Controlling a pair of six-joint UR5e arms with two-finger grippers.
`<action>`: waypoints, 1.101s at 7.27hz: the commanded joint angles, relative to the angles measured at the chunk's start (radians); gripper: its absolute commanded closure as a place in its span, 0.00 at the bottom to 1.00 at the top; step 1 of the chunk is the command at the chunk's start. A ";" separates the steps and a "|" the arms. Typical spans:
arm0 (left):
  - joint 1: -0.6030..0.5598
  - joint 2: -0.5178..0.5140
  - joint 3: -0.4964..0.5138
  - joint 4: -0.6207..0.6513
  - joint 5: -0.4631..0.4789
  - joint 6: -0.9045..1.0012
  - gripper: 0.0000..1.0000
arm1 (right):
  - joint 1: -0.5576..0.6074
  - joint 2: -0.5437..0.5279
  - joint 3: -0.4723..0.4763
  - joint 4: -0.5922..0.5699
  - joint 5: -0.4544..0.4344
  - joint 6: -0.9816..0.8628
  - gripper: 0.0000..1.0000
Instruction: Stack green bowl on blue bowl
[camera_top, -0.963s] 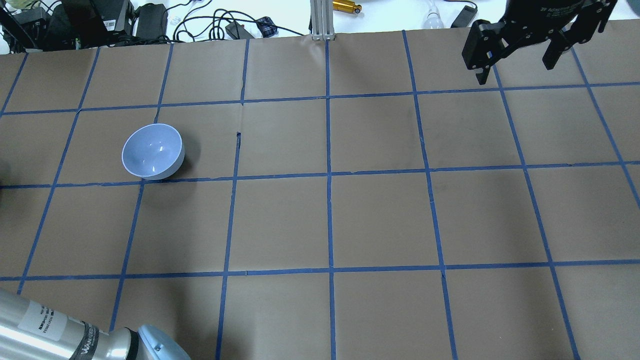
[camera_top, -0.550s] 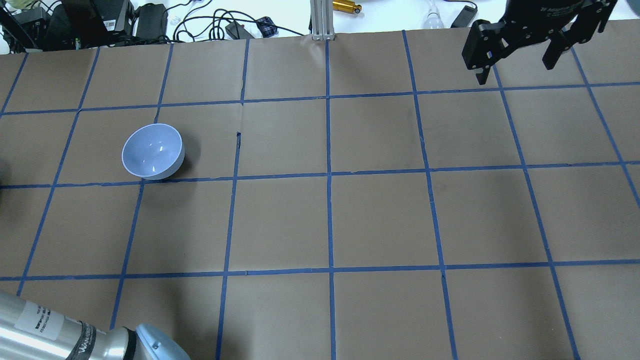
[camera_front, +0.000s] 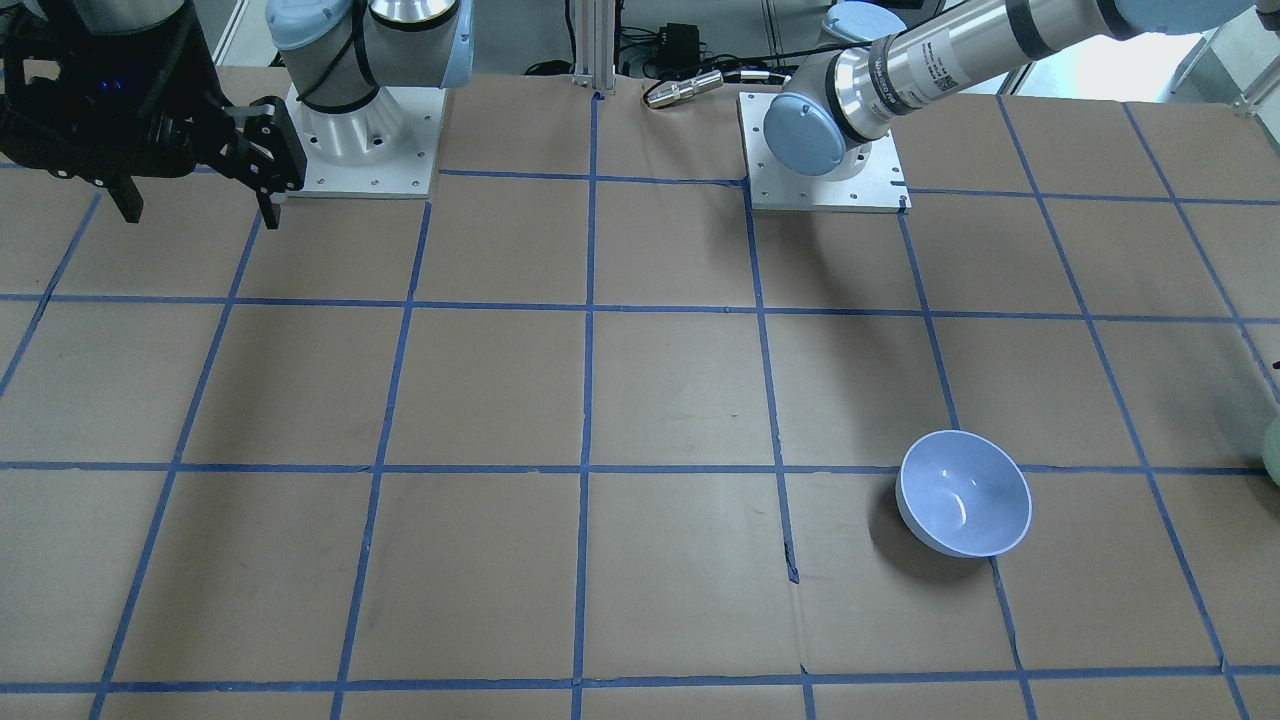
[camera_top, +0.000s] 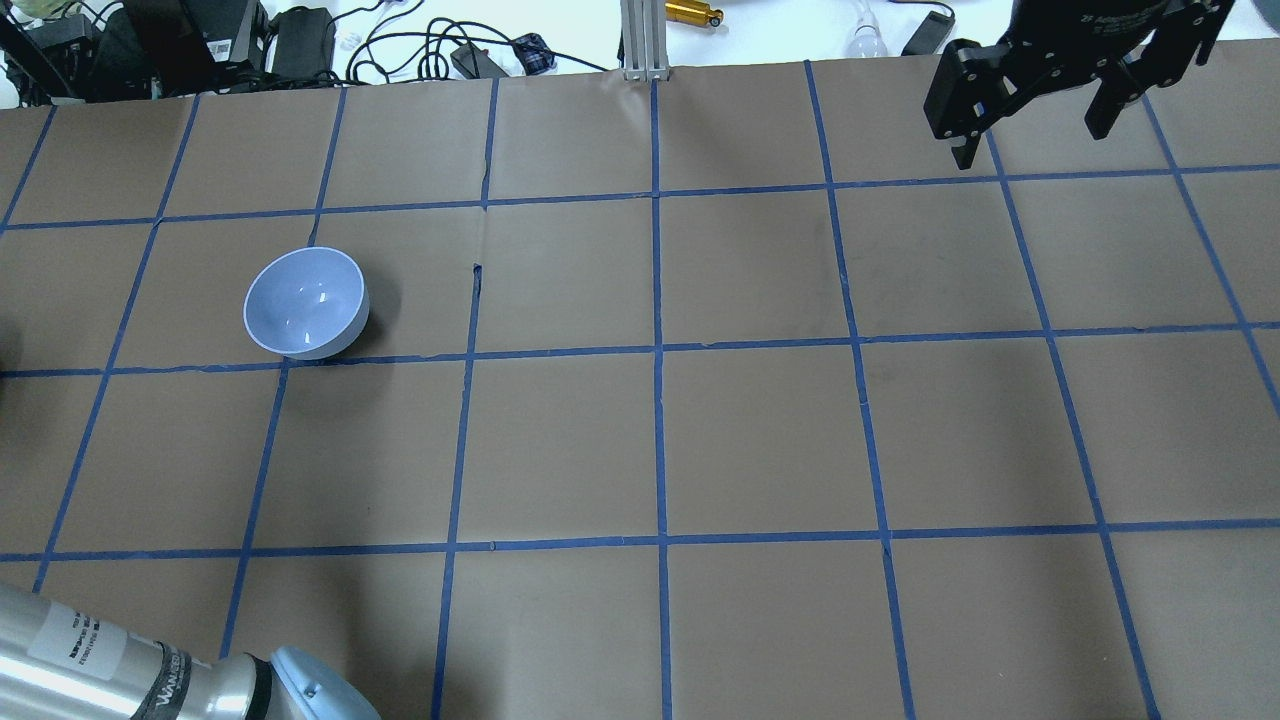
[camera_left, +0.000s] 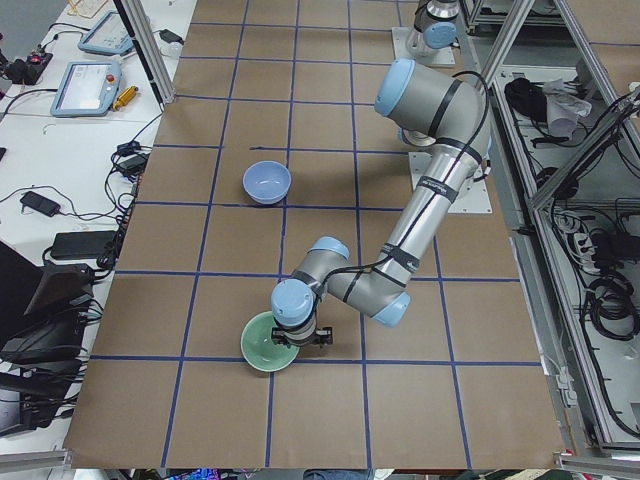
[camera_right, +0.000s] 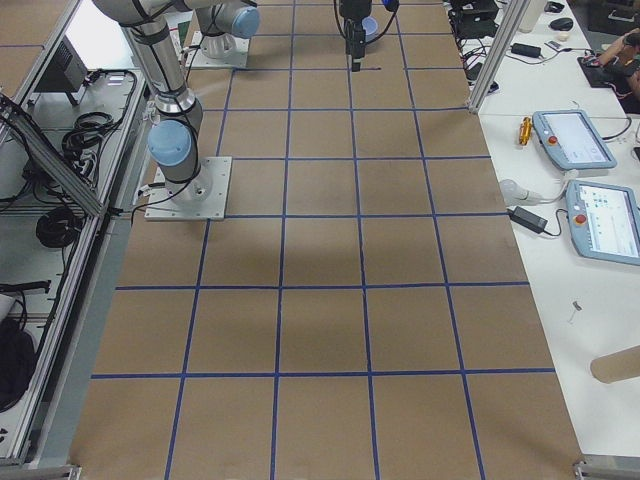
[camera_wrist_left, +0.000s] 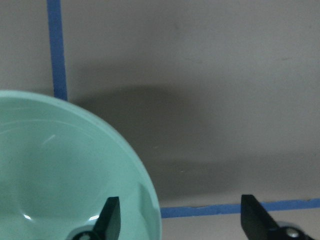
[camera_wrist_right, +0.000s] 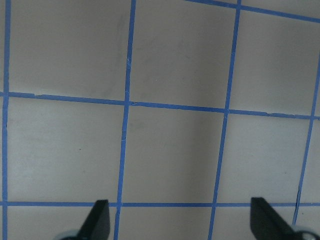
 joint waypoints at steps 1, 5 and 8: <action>0.000 0.000 -0.004 0.002 0.000 0.000 0.37 | 0.000 0.000 0.000 0.000 0.000 0.000 0.00; -0.001 -0.002 -0.009 0.052 0.001 -0.001 0.62 | 0.000 0.000 0.000 0.000 0.000 0.000 0.00; -0.001 0.002 -0.012 0.052 0.000 0.002 0.94 | 0.000 0.000 0.000 0.000 0.000 0.000 0.00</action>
